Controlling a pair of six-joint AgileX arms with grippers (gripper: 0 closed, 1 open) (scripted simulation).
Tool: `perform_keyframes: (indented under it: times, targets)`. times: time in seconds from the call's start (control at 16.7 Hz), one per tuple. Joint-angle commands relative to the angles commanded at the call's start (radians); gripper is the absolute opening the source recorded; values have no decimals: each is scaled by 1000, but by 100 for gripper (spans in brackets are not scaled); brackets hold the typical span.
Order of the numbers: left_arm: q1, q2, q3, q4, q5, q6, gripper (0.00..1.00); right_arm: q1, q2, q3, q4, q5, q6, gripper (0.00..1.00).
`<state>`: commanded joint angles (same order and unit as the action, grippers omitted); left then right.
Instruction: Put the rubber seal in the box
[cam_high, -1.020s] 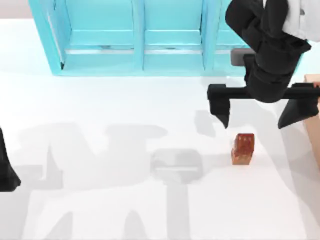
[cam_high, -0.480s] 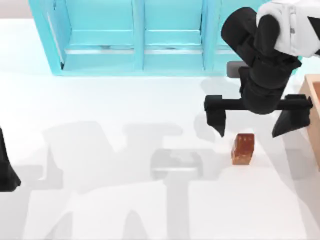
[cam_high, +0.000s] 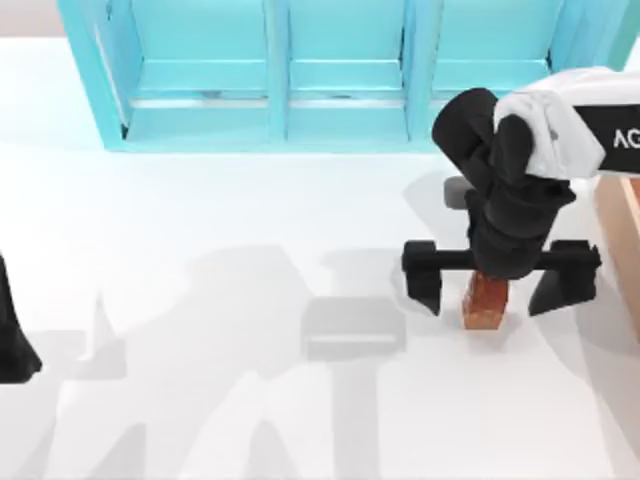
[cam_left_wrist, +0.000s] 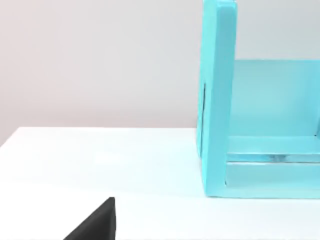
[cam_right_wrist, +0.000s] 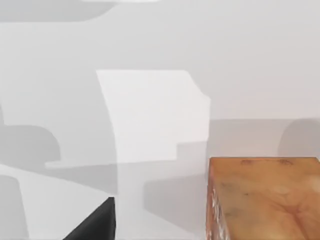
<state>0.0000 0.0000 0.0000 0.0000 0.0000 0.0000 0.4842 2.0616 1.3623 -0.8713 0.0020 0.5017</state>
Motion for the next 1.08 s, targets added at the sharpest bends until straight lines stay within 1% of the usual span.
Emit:
perform_keyframes:
  times: [0.12, 0.9, 0.96, 1.08]
  targets:
    - [0, 0, 0, 0, 0, 0, 100, 0, 0, 0, 0, 0, 0, 100]
    - [0, 0, 0, 0, 0, 0, 100, 0, 0, 0, 0, 0, 0, 2]
    - [0, 0, 0, 0, 0, 0, 100, 0, 0, 0, 0, 0, 0, 0]
    - [0, 0, 0, 0, 0, 0, 100, 0, 0, 0, 0, 0, 0, 0]
